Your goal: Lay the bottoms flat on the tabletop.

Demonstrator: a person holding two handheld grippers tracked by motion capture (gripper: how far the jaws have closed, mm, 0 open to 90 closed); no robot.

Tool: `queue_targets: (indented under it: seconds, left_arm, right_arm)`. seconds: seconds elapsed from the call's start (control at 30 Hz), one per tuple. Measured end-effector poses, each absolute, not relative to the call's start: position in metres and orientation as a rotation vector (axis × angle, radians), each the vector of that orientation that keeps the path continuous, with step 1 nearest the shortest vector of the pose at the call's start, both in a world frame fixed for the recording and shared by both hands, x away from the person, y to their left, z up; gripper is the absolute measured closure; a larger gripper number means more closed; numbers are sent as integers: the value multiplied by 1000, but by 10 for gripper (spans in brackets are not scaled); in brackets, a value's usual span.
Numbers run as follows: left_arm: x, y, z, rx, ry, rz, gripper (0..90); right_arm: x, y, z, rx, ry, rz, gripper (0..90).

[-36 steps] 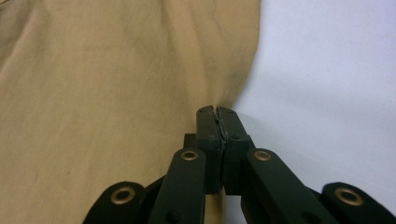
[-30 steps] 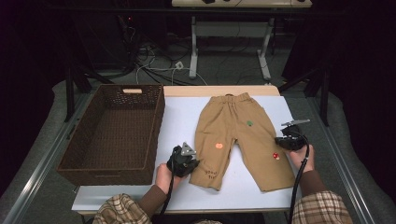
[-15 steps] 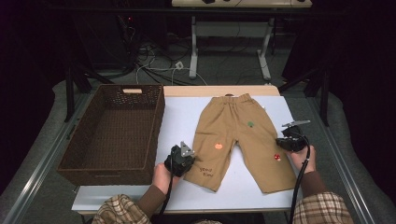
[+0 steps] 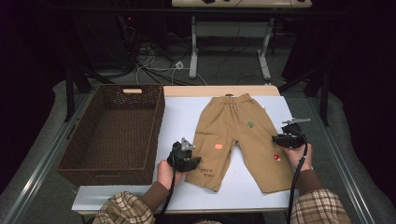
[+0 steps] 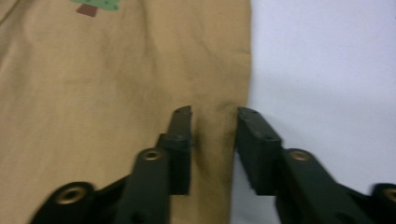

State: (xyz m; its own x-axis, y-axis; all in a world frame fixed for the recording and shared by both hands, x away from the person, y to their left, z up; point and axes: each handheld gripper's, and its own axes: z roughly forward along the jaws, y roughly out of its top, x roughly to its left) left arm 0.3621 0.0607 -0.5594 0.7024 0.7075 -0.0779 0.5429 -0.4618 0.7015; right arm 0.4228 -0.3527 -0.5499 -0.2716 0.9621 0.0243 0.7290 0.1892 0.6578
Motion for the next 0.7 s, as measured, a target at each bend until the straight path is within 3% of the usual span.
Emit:
queue_targets:
  seconds: [0.1,0.17,0.7]
  left_arm:
    - [364,63,-561,2160,943,239,825]
    - [363,63,-561,2166,937,238,881]
    - [353,71,-557,2186,947,176,888]
  right_arm:
    - [422,-352,-550,1582,2092,813,856]
    - [422,-351,-550,1576,2096,811,884]
    - [411,-355,-544,1578,2136,772,891]
